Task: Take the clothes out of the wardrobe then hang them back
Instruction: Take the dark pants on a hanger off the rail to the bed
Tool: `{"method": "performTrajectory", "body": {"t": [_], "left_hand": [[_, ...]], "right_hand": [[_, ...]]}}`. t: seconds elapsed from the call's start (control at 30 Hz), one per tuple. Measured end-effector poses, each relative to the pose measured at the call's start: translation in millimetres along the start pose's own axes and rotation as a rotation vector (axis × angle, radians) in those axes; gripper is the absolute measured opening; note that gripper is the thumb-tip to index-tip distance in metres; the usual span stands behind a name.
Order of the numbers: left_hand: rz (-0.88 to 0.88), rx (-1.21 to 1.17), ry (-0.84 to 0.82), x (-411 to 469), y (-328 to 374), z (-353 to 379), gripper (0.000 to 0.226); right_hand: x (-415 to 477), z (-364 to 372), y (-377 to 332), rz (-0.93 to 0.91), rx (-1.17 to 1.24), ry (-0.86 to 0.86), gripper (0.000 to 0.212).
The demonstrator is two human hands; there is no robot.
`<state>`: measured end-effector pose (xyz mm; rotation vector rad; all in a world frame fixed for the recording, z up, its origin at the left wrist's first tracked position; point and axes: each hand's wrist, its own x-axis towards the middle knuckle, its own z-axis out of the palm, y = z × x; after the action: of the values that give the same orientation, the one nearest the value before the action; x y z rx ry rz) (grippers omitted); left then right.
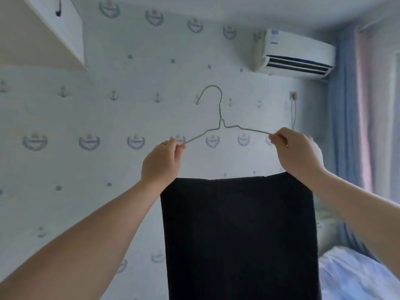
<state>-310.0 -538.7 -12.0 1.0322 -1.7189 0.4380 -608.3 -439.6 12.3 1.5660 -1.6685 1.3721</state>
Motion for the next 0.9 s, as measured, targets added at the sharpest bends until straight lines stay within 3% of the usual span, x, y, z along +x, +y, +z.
{"method": "performTrajectory", "body": {"t": [0.23,0.5,0.7,0.9], "left_hand": [[0.136,-0.348,-0.293,-43.5,62.3,164.2,0.044],[0.291,-0.727,-0.697,-159.9,147.4,308.0,0.043],[0.382,-0.884,-0.899,-234.6,220.8,369.8,0.046],[0.448,-0.887,-1.052,-284.0,300.4,414.6,0.044]], "right_hand": [[-81.7,-37.1,127.4,0.289,-0.177,-0.154,0.029],[-225.4,-81.0,211.4,0.695,-0.35,-0.203,0.028],[-299.7,-116.9,250.5,0.879,-0.454,-0.193,0.026],[-354.2,-147.9,306.8,0.991,-0.483,-0.205,0.025]]}}
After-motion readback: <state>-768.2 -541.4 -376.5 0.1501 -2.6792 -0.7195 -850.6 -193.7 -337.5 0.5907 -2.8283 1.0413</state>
